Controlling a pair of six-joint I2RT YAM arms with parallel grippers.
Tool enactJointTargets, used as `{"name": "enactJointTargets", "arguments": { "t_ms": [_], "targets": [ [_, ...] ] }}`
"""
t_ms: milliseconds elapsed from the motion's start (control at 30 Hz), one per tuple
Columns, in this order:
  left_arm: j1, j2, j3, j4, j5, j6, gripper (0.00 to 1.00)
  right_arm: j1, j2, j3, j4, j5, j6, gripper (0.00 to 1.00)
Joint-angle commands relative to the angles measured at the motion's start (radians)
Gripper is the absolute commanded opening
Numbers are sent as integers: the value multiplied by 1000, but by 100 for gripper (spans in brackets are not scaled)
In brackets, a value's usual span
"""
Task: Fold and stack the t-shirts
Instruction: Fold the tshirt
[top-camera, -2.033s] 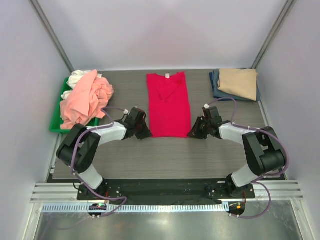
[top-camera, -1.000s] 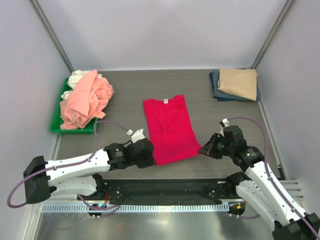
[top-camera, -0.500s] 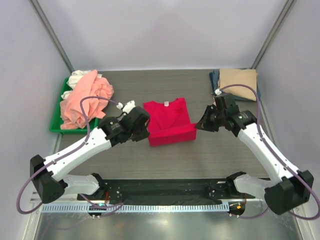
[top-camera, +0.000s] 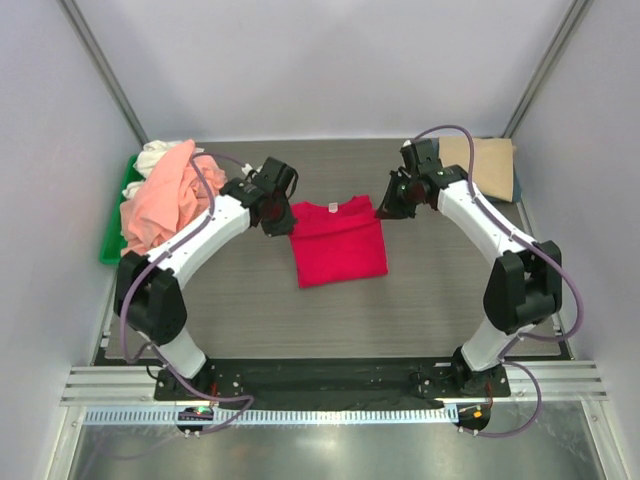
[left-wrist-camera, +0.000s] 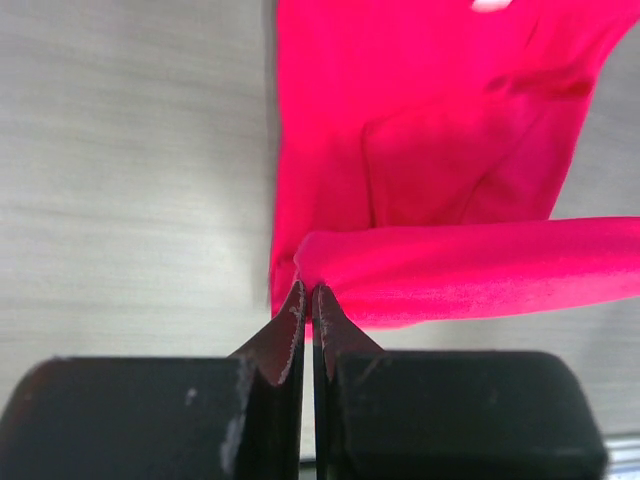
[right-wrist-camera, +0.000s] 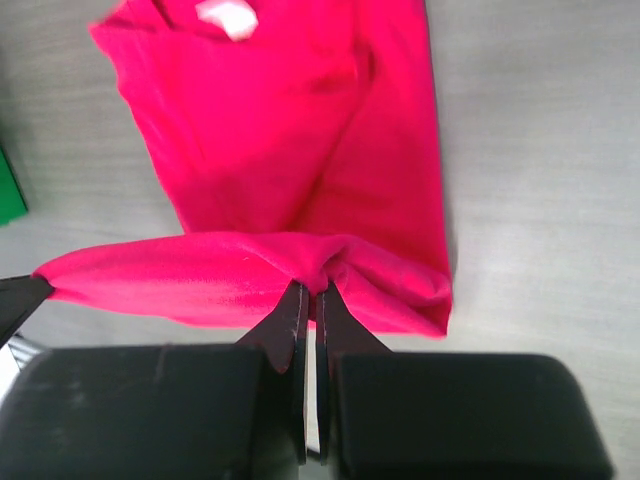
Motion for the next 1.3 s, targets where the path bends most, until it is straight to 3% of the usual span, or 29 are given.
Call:
{"name": "enactJointTargets", "arguments": {
  "t_ms": [0, 567, 633, 667, 700, 767, 800, 900, 967, 1133, 1267],
  "targets": [
    [66, 51, 106, -55, -2, 109, 0, -38, 52, 114, 39, 50, -48, 1],
    [193, 396, 438, -113, 61, 193, 0, -84, 370, 397, 42, -29, -43, 1],
    [209, 453, 476, -131, 72, 193, 4, -90, 404, 446, 41, -38, -39, 2],
    [232, 485, 545, -138, 80, 193, 10, -104, 440, 466, 41, -39, -30, 9],
    [244, 517, 589, -160, 109, 197, 36, -110, 465, 492, 41, -61, -13, 38],
    [290, 646, 742, -243, 121, 192, 48, -121, 531, 602, 36, -79, -10, 68],
    [301, 685, 915, -319, 143, 200, 68, -132, 548, 646, 21, -78, -13, 88],
    [325, 781, 1173, -438, 183, 233, 89, -148, 542, 740, -2, -67, -36, 97],
    [325, 707, 1147, -434, 181, 250, 91, -147, 499, 676, 25, -64, -78, 98],
    [324, 412, 584, -146, 250, 233, 91, -148, 317, 232, 231, -167, -97, 96],
    [266, 289, 352, -44, 261, 253, 89, -136, 221, -19, 364, -170, -63, 89]
  ]
}}
